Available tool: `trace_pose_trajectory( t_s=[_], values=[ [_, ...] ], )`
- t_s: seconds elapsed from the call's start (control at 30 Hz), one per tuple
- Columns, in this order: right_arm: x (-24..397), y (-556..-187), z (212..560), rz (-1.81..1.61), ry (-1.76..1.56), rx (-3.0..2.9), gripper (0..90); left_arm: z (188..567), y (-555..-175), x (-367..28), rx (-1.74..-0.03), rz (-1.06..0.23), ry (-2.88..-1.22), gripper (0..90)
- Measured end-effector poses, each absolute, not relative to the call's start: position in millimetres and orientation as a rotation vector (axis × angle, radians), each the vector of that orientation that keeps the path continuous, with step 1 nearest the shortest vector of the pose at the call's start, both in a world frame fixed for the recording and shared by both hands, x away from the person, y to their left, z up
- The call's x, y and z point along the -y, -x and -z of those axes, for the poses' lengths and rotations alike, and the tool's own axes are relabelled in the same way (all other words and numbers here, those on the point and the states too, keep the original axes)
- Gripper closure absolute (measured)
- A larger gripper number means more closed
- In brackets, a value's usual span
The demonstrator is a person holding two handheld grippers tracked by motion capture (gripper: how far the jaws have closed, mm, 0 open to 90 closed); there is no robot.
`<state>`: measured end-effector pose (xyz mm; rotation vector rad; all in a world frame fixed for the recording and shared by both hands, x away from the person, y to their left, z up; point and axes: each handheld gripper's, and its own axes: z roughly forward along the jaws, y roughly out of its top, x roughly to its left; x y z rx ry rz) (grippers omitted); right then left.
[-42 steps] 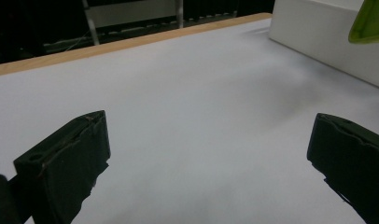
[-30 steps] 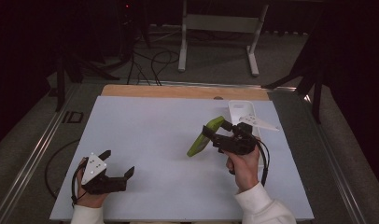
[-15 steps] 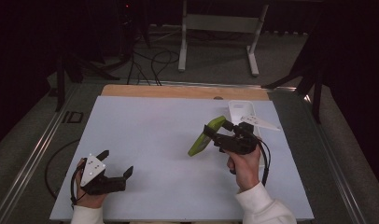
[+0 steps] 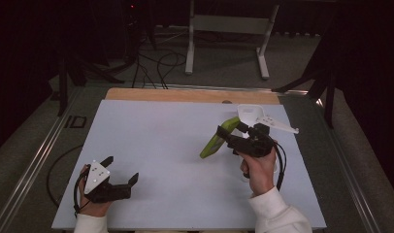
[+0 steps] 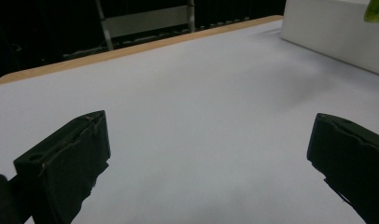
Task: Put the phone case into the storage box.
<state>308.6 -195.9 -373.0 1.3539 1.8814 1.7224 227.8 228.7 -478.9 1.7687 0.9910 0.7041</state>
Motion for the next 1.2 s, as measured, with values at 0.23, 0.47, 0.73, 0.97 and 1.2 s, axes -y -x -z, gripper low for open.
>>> trace_pose_trajectory(
  t_s=[0.23, 0.47, 0.73, 0.97, 1.2],
  values=[
    [203.6, -314.8, 370.5, -1.695, -1.372, -1.863, 16.0, 479.3, -228.0, -228.3, -0.993, -0.706, -1.767, 0.0],
    [210.8, -321.6, 368.0, -1.661, -1.392, -1.843, 16.1, 479.5, -228.2, -228.5, -0.996, -0.707, -1.77, 0.0],
    [217.4, -328.5, 364.3, -1.633, -1.406, -1.813, 16.1, 479.6, -228.3, -228.5, -1.004, -0.714, -1.77, 0.0],
    [223.5, -334.3, 360.7, -1.619, -1.422, -1.793, 16.1, 479.8, -228.6, -228.9, -1.007, -0.714, -1.771, 0.0],
    [227.8, -339.6, 355.2, -1.595, -1.425, -1.772, 16.2, 479.6, -228.4, -229.4, -1.009, -0.717, -1.767, 0.0]
  ],
)
